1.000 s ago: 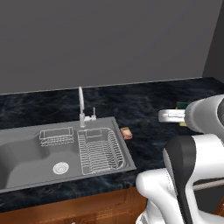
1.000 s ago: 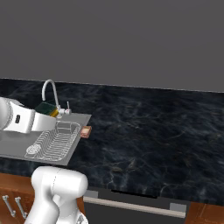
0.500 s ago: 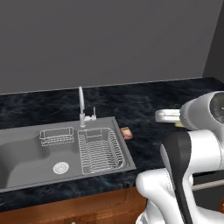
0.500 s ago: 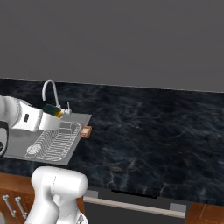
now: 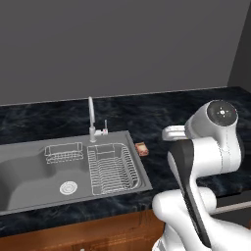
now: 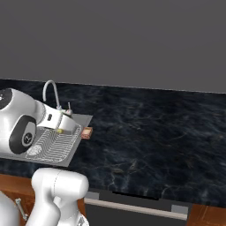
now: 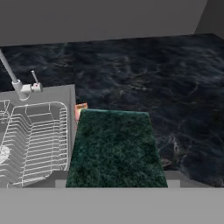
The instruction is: Locate and retrieve the bar soap and sponge from the cabinet. Place them next to the sink.
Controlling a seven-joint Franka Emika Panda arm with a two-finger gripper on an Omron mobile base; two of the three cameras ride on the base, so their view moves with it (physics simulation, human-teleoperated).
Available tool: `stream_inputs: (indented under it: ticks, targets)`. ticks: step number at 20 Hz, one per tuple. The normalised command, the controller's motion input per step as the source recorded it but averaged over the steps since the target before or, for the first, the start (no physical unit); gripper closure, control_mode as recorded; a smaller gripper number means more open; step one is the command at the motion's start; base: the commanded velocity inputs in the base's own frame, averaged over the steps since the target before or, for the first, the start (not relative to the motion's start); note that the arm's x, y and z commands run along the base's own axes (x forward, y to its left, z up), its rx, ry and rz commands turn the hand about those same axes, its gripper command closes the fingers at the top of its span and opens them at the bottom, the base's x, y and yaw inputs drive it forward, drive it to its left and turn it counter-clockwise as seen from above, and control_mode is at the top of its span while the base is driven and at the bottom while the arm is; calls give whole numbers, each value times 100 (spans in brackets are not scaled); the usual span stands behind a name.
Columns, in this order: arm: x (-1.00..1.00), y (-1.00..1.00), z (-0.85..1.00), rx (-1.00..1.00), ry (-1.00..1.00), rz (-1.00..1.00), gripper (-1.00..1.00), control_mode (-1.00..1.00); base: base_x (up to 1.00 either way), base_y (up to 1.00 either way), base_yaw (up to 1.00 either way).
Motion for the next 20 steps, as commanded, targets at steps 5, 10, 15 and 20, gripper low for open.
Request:
stream_inputs:
  ticks: [5, 10, 15, 20]
  targets:
    - [17, -3, -81, -2, -4, 0, 100, -100, 0, 0, 0]
    - [5, -1, -91, -8, -3, 0, 100, -100, 0, 0, 0]
    - [7, -1, -67, -7, -11, 0, 100, -100, 0, 0, 0]
    - [10, -4, -74, -5, -4, 0, 100, -100, 0, 0, 0]
